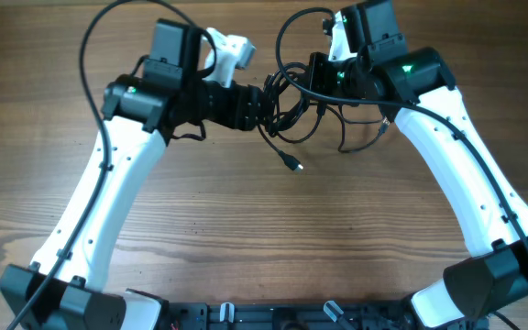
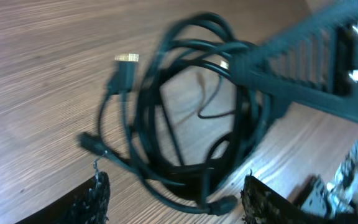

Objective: Untangle cables

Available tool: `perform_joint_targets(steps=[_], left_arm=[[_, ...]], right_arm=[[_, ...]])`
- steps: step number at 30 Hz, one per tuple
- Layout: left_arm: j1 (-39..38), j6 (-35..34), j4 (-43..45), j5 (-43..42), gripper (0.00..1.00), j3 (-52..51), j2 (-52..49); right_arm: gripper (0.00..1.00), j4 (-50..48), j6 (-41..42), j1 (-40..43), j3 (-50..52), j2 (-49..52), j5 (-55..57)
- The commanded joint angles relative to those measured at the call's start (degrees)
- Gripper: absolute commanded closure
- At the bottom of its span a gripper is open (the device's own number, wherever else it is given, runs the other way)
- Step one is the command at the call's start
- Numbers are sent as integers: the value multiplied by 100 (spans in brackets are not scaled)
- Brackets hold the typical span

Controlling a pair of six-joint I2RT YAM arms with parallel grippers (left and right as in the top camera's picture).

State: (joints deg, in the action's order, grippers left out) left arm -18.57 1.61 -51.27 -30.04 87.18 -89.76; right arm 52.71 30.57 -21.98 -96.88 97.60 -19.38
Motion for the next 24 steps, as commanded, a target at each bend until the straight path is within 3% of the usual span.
perform_joint_targets(steps=[1, 8, 10, 12, 18, 24], left_arm=[[-177, 625, -74, -227, 30, 90, -354], [-310, 743, -66, -280, 32, 90, -848], [-308, 741, -15, -306, 39, 90, -866], [-308, 739, 76, -535, 53, 90, -866], [-319, 717, 173, -813, 66, 90, -868], [-409, 721, 179, -804, 63, 85, -942]], right_arm=[[96, 9, -63, -31, -15, -9, -11], [96, 26, -103, -31, -15, -9, -11], [96, 26, -105, -31, -15, -9, -11], [96, 26, -103, -31, -15, -9, -11], [96, 24, -105, -31, -15, -9, -11], [96, -4, -197, -31, -15, -9, -225]])
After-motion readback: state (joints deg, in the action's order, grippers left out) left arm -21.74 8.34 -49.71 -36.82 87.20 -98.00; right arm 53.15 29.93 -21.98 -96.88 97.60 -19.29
